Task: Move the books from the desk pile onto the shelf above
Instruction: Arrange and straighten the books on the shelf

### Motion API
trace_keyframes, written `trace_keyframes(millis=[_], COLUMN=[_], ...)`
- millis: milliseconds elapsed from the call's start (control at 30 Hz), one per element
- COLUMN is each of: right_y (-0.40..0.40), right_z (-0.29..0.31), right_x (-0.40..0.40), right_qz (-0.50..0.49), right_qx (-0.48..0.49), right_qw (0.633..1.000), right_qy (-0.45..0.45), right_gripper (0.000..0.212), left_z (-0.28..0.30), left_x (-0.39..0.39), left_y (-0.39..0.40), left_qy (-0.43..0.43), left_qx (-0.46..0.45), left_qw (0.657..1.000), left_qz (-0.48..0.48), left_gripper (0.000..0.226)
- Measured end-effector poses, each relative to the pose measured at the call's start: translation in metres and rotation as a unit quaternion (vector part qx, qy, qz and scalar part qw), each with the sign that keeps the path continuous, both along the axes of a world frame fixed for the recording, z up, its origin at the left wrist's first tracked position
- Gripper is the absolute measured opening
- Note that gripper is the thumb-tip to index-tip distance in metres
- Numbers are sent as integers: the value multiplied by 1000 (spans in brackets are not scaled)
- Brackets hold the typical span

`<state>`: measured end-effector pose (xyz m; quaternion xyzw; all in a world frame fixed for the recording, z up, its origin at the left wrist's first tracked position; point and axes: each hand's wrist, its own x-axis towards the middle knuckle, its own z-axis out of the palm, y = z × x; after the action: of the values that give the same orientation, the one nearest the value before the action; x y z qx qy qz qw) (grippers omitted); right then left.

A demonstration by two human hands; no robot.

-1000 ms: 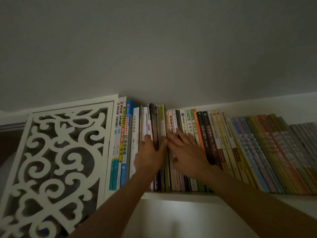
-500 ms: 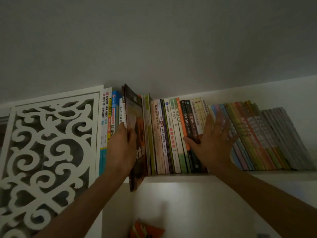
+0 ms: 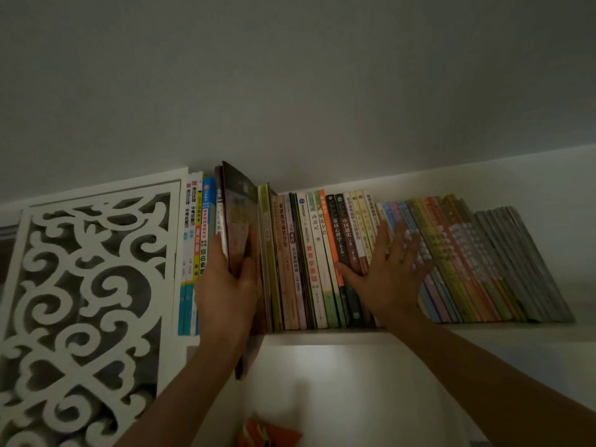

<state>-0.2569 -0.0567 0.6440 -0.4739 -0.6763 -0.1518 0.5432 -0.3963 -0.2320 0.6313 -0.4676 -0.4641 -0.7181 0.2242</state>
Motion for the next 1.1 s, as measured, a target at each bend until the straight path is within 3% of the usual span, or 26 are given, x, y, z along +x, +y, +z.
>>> trace_keyframes(millis=[400, 633, 1100], right_y=[0, 0, 14], right_z=[7, 8, 3], right_x=[0, 6, 17], right_qz=[33, 31, 42], right_qx=[-7, -11, 40], right_qw=[999, 999, 998], right_qy=[-31, -34, 1], right_gripper=[108, 104, 92], left_z=[6, 16, 14], left_x=[15, 36, 59], left_y=[-25, -33, 5], left_qy=[39, -9, 9], left_qx=[-6, 22, 6], left_qw=[999, 999, 995], left_qz=[18, -37, -101], left_gripper=[34, 42, 36])
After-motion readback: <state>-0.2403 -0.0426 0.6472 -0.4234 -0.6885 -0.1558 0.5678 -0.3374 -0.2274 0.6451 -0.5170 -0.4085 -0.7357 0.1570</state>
